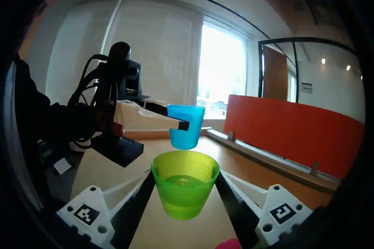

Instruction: Pour water

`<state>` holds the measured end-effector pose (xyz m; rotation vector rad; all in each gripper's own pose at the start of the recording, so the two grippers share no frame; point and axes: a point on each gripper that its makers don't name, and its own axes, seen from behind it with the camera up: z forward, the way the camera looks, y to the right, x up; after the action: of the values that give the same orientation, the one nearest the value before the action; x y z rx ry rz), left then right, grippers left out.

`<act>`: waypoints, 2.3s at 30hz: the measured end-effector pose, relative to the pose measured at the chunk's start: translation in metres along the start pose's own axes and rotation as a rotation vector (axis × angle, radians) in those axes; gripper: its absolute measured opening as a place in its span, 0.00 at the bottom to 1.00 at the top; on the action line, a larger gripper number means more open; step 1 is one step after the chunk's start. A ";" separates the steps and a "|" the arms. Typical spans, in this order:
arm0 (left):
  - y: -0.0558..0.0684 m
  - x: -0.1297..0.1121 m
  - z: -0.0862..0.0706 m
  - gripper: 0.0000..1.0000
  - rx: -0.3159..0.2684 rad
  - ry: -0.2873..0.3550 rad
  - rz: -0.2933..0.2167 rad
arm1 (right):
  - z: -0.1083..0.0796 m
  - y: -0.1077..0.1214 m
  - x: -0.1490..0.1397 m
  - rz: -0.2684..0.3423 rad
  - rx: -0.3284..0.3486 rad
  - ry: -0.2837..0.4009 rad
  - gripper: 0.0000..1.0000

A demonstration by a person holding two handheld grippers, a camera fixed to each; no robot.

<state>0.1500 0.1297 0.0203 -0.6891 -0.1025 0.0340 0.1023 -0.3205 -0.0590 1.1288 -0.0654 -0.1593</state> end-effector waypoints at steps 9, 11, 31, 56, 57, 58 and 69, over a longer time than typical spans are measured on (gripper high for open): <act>0.001 -0.010 -0.002 0.82 -0.011 -0.039 0.007 | -0.001 -0.002 0.000 0.007 0.015 -0.023 0.90; 0.002 -0.013 -0.003 0.82 -0.014 -0.051 0.010 | -0.002 -0.003 0.000 0.006 0.019 -0.030 0.91; 0.002 -0.055 -0.006 0.82 -0.040 -0.174 0.061 | -0.009 -0.001 -0.018 0.021 0.041 -0.124 0.90; 0.017 -0.123 0.009 0.83 -0.113 -0.357 0.119 | -0.014 0.003 -0.063 0.039 0.070 -0.270 0.91; 0.017 -0.126 0.009 0.83 -0.115 -0.363 0.122 | -0.014 0.003 -0.064 0.040 0.071 -0.275 0.91; 0.018 -0.128 0.009 0.83 -0.117 -0.368 0.125 | -0.015 0.003 -0.066 0.040 0.071 -0.280 0.91; 0.023 -0.151 0.007 0.83 -0.150 -0.433 0.173 | -0.015 0.000 -0.081 0.044 0.084 -0.327 0.91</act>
<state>-0.0012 0.1417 -0.0012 -0.8307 -0.4646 0.3452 0.0245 -0.2937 -0.0629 1.1758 -0.3903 -0.3033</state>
